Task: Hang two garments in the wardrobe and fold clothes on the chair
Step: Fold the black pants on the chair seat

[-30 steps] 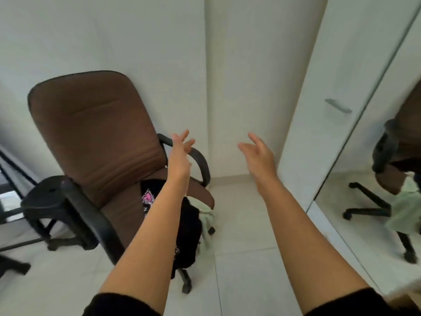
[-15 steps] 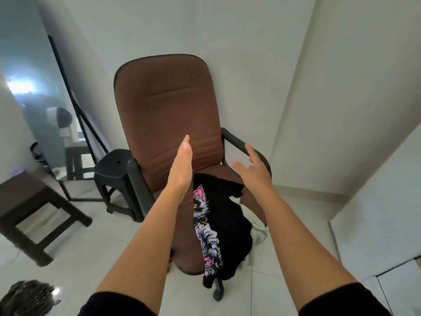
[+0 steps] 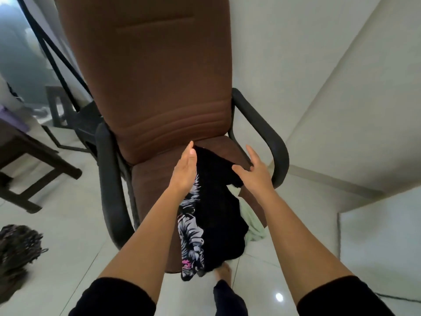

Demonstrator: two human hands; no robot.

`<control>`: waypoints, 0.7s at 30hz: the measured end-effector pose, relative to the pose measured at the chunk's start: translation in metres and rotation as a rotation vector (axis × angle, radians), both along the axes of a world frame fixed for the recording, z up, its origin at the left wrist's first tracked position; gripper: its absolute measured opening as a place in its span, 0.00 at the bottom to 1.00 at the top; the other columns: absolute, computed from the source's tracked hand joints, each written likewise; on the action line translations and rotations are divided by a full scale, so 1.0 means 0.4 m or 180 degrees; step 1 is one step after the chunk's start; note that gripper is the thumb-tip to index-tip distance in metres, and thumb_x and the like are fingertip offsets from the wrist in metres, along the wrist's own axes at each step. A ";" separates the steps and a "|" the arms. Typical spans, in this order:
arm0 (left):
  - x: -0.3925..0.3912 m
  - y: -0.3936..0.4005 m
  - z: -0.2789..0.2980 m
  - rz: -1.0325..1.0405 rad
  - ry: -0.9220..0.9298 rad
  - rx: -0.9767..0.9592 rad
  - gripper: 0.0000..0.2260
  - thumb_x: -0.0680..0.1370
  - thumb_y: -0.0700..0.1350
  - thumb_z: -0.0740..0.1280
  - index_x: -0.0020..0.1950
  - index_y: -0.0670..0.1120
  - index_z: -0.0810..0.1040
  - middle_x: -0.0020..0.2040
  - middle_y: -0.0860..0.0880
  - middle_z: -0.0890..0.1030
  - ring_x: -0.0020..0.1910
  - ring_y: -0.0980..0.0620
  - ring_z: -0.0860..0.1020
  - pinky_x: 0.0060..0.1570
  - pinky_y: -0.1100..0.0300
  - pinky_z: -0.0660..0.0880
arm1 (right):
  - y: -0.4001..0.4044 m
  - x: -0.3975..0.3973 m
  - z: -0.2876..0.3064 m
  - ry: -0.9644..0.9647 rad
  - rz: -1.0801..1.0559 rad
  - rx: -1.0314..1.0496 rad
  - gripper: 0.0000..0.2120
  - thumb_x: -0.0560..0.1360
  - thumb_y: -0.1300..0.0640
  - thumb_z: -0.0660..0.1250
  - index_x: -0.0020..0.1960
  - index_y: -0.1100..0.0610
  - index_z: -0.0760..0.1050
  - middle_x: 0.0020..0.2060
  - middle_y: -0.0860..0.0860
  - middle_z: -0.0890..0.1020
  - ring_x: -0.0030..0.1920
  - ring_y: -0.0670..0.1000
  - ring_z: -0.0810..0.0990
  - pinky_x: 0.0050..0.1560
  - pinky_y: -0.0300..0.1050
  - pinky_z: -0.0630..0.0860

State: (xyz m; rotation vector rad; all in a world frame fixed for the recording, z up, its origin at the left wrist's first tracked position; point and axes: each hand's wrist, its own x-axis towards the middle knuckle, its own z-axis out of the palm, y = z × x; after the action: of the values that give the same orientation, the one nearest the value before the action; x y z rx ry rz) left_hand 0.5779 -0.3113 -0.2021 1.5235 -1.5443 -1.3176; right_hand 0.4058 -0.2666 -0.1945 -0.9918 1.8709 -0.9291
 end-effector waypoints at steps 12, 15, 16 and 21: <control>-0.104 -0.295 -0.355 -0.0120 -0.0765 0.0778 0.23 0.81 0.57 0.50 0.76 0.56 0.54 0.71 0.42 0.68 0.72 0.48 0.64 0.65 0.57 0.62 | -0.320 -0.115 -0.374 0.0366 0.0673 0.0674 0.34 0.74 0.53 0.68 0.75 0.44 0.55 0.71 0.54 0.66 0.69 0.55 0.67 0.65 0.46 0.66; -0.115 -0.378 -0.452 -0.0166 -0.1128 0.0855 0.23 0.81 0.57 0.52 0.76 0.57 0.54 0.74 0.44 0.63 0.73 0.45 0.62 0.69 0.52 0.60 | -0.394 -0.108 -0.475 0.0567 0.0865 0.0809 0.35 0.74 0.52 0.68 0.76 0.45 0.55 0.69 0.56 0.66 0.67 0.56 0.69 0.62 0.46 0.68; -0.119 -0.404 -0.484 -0.0186 -0.1264 0.0856 0.23 0.81 0.56 0.53 0.76 0.57 0.55 0.74 0.44 0.62 0.73 0.44 0.60 0.69 0.52 0.59 | -0.416 -0.105 -0.510 0.0631 0.0922 0.0839 0.35 0.74 0.52 0.68 0.76 0.45 0.55 0.69 0.56 0.66 0.66 0.56 0.70 0.62 0.46 0.68; -0.145 -0.510 -0.609 -0.0255 -0.1641 0.0945 0.26 0.79 0.56 0.59 0.76 0.60 0.53 0.76 0.42 0.55 0.74 0.40 0.55 0.71 0.48 0.60 | -0.491 -0.099 -0.652 0.1232 0.1199 0.1096 0.35 0.74 0.49 0.67 0.75 0.42 0.54 0.71 0.52 0.61 0.70 0.56 0.62 0.67 0.55 0.65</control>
State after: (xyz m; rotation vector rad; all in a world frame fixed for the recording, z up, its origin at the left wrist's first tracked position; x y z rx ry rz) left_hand 0.5197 -0.5154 -0.4457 2.1354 -1.7864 -1.3067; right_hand 0.3662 -0.4630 -0.4552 -1.3088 1.9675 -0.1905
